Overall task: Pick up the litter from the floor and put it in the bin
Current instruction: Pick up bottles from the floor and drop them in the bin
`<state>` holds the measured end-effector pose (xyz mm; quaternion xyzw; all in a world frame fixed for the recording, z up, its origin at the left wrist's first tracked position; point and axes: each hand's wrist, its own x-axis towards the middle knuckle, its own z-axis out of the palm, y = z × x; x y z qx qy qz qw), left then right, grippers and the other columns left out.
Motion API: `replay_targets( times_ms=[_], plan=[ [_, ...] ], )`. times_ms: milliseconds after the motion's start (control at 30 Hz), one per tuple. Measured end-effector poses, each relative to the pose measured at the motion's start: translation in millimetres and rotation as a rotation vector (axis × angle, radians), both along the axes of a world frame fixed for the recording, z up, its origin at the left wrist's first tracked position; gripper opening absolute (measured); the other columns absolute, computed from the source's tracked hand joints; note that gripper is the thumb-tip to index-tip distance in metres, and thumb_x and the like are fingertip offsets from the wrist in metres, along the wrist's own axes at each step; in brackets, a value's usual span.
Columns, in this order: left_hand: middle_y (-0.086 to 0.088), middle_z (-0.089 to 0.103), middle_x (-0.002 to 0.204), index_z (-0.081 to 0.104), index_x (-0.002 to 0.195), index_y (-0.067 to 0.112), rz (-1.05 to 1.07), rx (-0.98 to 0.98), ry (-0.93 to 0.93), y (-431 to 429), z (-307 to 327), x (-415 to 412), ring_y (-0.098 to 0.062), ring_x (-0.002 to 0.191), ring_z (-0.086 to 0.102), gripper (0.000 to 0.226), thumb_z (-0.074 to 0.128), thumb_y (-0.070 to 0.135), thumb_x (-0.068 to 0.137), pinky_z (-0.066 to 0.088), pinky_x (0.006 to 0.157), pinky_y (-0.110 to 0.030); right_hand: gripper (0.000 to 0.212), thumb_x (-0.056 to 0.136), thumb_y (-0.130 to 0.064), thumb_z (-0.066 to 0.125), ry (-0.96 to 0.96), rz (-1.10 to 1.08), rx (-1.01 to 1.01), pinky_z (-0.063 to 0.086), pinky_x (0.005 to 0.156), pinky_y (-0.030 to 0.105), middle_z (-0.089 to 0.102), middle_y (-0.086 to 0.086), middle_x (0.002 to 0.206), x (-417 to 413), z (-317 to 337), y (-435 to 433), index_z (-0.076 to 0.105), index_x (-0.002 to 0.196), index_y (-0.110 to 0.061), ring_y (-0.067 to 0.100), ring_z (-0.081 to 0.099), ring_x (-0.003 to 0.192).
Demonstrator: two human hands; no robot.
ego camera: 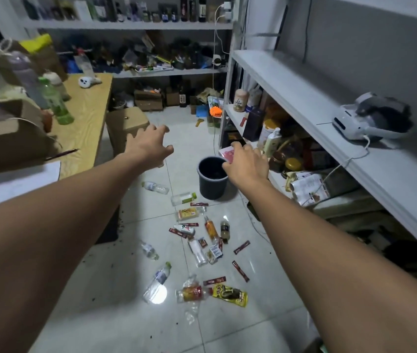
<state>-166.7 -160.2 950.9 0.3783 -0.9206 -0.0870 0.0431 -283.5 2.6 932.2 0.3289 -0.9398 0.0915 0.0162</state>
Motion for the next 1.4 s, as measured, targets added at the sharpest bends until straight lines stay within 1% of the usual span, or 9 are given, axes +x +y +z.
replay_targets(
  times_ms=[233,467,667,833,1000,1100,1200,1300,1400],
  plan=[
    [-0.013,0.041,0.143,0.034,0.143,0.019,-0.031,-0.013,0.013,1,3,30,-0.033,0.130,0.038,0.055,0.050,0.036,0.093,0.027,0.107,-0.051,0.051,0.094,-0.033,0.051,0.061,0.017,-0.004,0.033,0.102,0.040,0.050,0.011,0.135,34,13,-12,0.041,0.141,-0.017,0.030,0.045,0.123],
    [-0.008,0.039,0.146,0.034,0.143,0.021,-0.116,-0.035,-0.012,-17,0,71,-0.030,0.134,0.035,0.056,0.050,0.037,0.093,0.026,0.108,-0.052,0.050,0.094,-0.034,0.052,0.030,-0.037,0.007,0.033,0.102,0.040,0.050,0.010,0.135,85,6,-23,0.041,0.140,-0.017,0.028,0.044,0.125],
    [-0.010,0.038,0.145,0.029,0.146,0.021,-0.222,-0.049,-0.121,-39,-33,110,-0.032,0.134,0.035,0.057,0.049,0.037,0.094,0.025,0.110,-0.053,0.048,0.093,-0.034,0.054,0.015,-0.076,0.019,0.033,0.103,0.040,0.050,0.009,0.136,136,-23,-51,0.042,0.137,-0.018,0.028,0.044,0.126],
    [-0.011,0.039,0.144,0.030,0.145,0.020,-0.243,-0.021,-0.127,-58,-73,118,-0.032,0.134,0.036,0.057,0.048,0.037,0.095,0.025,0.111,-0.052,0.048,0.092,-0.032,0.054,0.023,-0.085,0.056,0.032,0.102,0.039,0.049,0.010,0.137,155,-61,-73,0.043,0.137,-0.018,0.028,0.044,0.125],
    [-0.010,0.039,0.144,0.030,0.145,0.020,-0.274,-0.007,-0.136,-70,-142,104,-0.033,0.132,0.038,0.057,0.048,0.039,0.094,0.028,0.110,-0.052,0.052,0.092,-0.031,0.053,-0.004,-0.069,0.087,0.032,0.102,0.039,0.050,0.009,0.135,149,-129,-87,0.040,0.140,-0.019,0.028,0.044,0.125],
    [-0.011,0.037,0.146,0.028,0.146,0.019,-0.273,-0.011,-0.145,-77,-203,92,-0.034,0.134,0.036,0.059,0.048,0.041,0.094,0.028,0.109,-0.053,0.053,0.092,-0.034,0.054,0.008,-0.038,0.109,0.031,0.104,0.041,0.049,0.008,0.136,137,-196,-96,0.038,0.141,-0.020,0.027,0.043,0.126],
    [-0.012,0.035,0.148,0.026,0.147,0.019,-0.284,-0.028,-0.200,-84,-285,90,-0.034,0.135,0.035,0.063,0.047,0.045,0.094,0.028,0.107,-0.051,0.061,0.092,-0.040,0.053,0.019,0.000,0.145,0.029,0.107,0.044,0.047,0.008,0.139,127,-279,-99,0.032,0.146,-0.022,0.027,0.042,0.129],
    [-0.012,0.037,0.147,0.025,0.147,0.018,-0.279,-0.011,-0.222,-89,-390,92,-0.035,0.133,0.037,0.065,0.047,0.047,0.093,0.030,0.106,-0.049,0.066,0.092,-0.044,0.052,-0.009,-0.003,0.173,0.022,0.110,0.045,0.041,0.006,0.145,120,-373,-97,0.025,0.150,-0.024,0.027,0.038,0.133],
    [-0.011,0.032,0.150,0.017,0.150,0.017,-0.253,0.020,-0.240,-86,-496,99,-0.034,0.134,0.035,0.072,0.046,0.050,0.093,0.029,0.107,-0.049,0.068,0.092,-0.044,0.053,-0.026,0.000,0.197,0.020,0.112,0.045,0.036,0.005,0.150,117,-467,-95,0.024,0.150,-0.025,0.026,0.035,0.136]
  ],
)
